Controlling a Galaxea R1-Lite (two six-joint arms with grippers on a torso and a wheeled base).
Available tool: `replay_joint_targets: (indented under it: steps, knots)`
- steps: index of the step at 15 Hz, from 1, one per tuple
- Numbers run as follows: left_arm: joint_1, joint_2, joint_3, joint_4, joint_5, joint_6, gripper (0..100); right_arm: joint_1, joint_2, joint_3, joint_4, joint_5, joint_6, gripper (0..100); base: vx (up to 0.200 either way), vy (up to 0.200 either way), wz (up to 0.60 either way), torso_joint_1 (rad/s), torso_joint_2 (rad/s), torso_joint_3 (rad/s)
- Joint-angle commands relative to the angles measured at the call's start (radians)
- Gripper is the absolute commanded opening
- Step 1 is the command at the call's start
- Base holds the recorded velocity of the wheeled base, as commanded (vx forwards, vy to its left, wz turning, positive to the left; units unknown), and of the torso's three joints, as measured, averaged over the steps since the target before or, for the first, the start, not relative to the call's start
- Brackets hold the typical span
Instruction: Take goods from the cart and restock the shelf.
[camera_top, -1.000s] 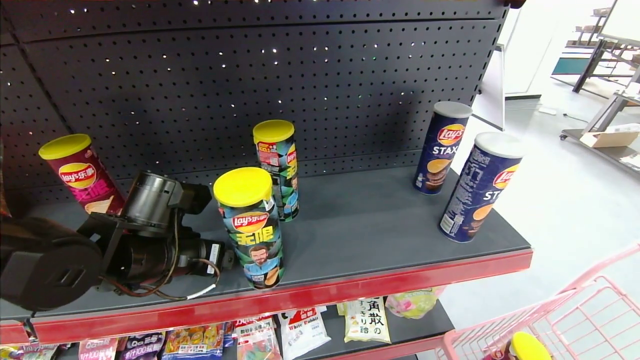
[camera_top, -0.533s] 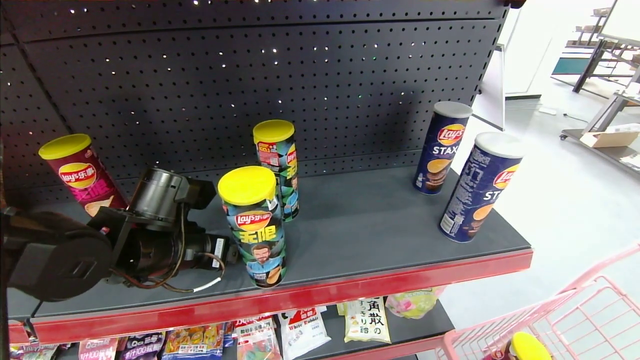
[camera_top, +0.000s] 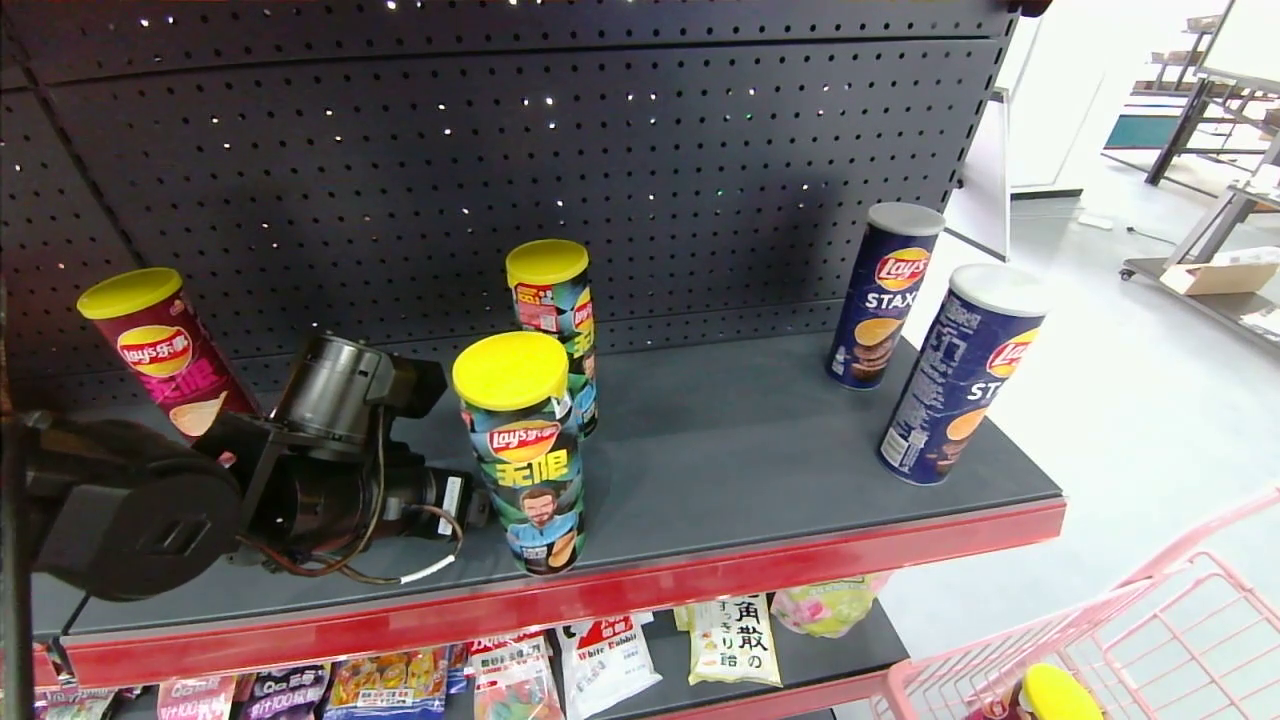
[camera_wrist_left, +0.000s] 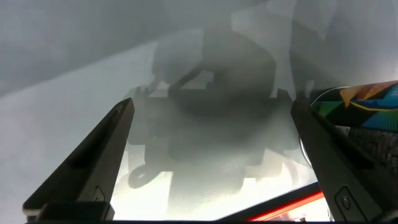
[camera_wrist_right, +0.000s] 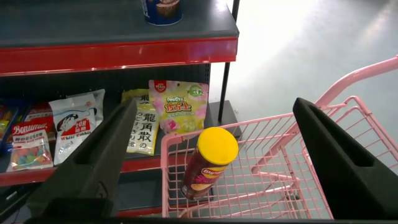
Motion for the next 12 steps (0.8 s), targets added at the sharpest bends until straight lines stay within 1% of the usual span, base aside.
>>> replay_joint_targets:
  steps: [1,12]
  knots:
    - [-0.003,0.008,-0.01,-0.001,0.0,-0.001,100,0.002,0.003,0.0,-0.001,0.0,-0.001,100,0.0,0.0,0.0,0.0,0.0,0.0]
    - [-0.003,0.029,-0.028,-0.002,0.0,-0.001,100,0.002,0.003,0.0,0.001,0.004,0.001,100,0.0,0.0,0.0,0.0,0.0,0.0]
